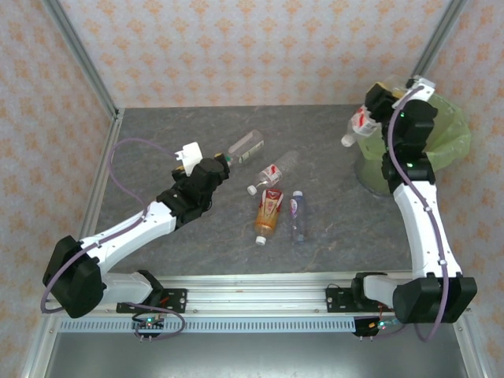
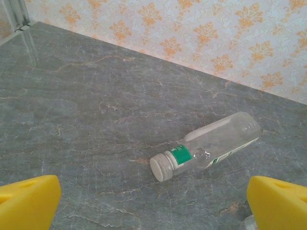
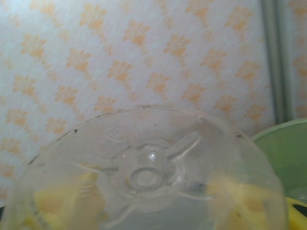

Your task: Put the plastic bottles in the bin

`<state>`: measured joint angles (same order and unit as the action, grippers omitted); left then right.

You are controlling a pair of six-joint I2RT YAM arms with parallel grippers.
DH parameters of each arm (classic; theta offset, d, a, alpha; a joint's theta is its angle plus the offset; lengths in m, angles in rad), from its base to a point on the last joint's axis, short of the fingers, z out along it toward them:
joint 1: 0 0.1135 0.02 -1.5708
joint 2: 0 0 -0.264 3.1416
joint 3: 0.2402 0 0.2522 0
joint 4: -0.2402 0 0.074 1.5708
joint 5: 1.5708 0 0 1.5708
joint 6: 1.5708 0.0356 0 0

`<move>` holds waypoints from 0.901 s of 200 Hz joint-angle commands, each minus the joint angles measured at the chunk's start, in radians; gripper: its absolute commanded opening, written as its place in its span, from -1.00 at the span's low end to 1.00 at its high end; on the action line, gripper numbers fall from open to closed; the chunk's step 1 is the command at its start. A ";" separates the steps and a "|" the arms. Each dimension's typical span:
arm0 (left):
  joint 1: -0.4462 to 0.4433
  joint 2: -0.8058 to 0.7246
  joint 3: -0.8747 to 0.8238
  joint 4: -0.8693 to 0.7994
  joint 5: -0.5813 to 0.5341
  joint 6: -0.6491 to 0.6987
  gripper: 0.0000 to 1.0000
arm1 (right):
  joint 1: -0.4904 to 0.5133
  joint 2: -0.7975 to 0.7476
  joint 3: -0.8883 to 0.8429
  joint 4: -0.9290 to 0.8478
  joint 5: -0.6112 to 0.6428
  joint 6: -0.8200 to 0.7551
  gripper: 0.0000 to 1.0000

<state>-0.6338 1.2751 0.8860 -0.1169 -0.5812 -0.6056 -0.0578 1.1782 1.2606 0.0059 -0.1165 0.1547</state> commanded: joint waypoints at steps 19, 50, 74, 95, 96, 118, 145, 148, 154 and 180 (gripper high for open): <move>0.006 0.009 0.030 -0.023 -0.005 -0.020 1.00 | -0.089 -0.018 0.005 0.068 0.075 -0.041 0.14; 0.006 -0.005 0.016 -0.030 -0.012 -0.020 1.00 | -0.187 -0.011 0.050 0.054 -0.018 0.057 0.14; 0.006 -0.013 0.004 -0.031 -0.019 -0.032 1.00 | -0.213 -0.011 0.068 0.074 -0.080 0.109 0.14; 0.006 -0.017 0.001 -0.031 -0.011 -0.039 1.00 | -0.229 -0.011 0.080 0.089 -0.088 0.136 0.14; 0.006 -0.016 0.001 -0.030 -0.011 -0.039 1.00 | -0.231 -0.010 0.081 0.089 -0.089 0.138 0.14; 0.006 -0.020 -0.001 -0.035 -0.013 -0.037 1.00 | -0.248 -0.014 0.085 0.105 -0.078 0.154 0.14; 0.007 -0.021 -0.005 -0.036 -0.019 -0.037 1.00 | -0.249 -0.023 0.065 0.121 0.042 0.062 0.14; 0.007 -0.021 -0.005 -0.034 -0.019 -0.037 1.00 | -0.249 -0.024 0.061 0.125 0.069 0.045 0.14; 0.006 -0.021 -0.008 -0.034 -0.019 -0.038 1.00 | -0.250 -0.023 0.050 0.128 0.121 0.007 0.14; 0.006 -0.017 -0.016 -0.027 -0.016 -0.048 1.00 | -0.249 -0.008 0.003 0.113 0.266 -0.115 0.14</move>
<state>-0.6338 1.2781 0.8871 -0.1234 -0.5766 -0.6296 -0.3023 1.1732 1.3010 0.0914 -0.0162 0.1787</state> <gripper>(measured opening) 0.998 0.573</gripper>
